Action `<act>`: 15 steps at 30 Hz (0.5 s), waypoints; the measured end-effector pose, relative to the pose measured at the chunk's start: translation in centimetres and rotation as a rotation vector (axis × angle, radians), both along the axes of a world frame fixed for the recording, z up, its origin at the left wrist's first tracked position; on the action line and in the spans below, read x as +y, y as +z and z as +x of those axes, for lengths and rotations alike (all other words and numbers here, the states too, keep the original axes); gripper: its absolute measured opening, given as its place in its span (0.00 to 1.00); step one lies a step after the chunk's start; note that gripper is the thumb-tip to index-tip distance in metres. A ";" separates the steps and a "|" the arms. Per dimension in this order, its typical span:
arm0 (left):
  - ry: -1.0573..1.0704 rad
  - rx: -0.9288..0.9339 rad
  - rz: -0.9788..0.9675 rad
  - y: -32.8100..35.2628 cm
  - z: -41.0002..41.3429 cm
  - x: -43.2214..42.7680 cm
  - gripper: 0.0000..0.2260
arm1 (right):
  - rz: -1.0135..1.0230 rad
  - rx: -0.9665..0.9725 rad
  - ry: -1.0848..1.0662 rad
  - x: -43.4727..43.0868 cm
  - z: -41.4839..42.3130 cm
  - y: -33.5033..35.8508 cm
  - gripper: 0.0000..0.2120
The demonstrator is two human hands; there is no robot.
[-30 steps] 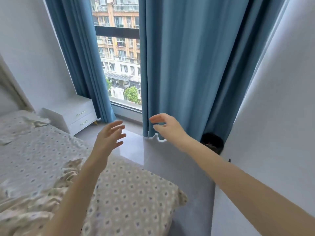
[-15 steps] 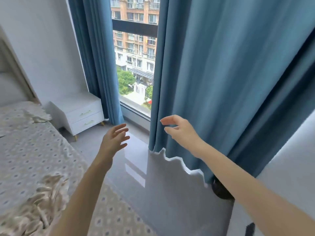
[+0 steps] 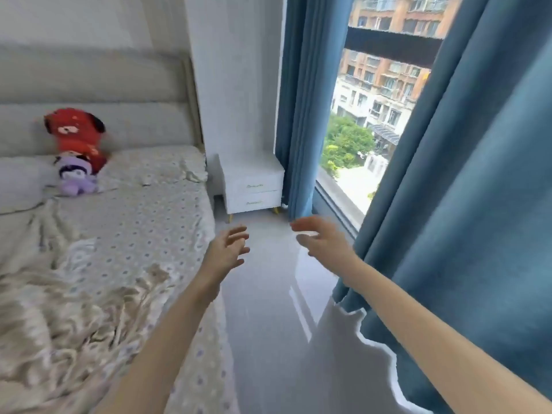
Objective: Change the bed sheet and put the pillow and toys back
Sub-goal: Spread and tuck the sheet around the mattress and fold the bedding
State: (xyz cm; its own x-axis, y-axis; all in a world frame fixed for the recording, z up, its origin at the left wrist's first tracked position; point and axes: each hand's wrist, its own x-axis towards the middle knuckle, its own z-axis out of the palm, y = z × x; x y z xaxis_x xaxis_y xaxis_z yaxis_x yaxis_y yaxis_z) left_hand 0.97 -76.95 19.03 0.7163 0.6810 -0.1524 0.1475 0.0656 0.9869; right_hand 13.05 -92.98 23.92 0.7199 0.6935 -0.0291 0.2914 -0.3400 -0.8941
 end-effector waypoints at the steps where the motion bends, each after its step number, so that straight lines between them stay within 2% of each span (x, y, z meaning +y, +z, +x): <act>1: 0.057 0.016 -0.004 -0.6 0.4 0.3 0.11 | -0.007 0.012 0.066 1.1 1.3 -0.3 0.14; 9: 0.523 0.091 -0.135 -3.2 1.5 1.8 0.10 | -0.109 0.014 0.559 8.6 7.9 -1.6 0.12; 15: 0.826 0.185 -0.213 -5.6 -1.5 2.6 0.09 | -0.149 0.034 0.788 15.2 8.4 -4.1 0.11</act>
State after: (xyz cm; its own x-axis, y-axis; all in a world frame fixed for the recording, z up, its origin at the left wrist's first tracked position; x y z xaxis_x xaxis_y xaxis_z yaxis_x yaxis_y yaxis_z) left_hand -0.54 -74.38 13.41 -0.0429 0.9151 -0.4010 0.1281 0.4031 0.9061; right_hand 21.47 -77.78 19.83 0.0176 0.9846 -0.1740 0.4690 -0.1618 -0.8682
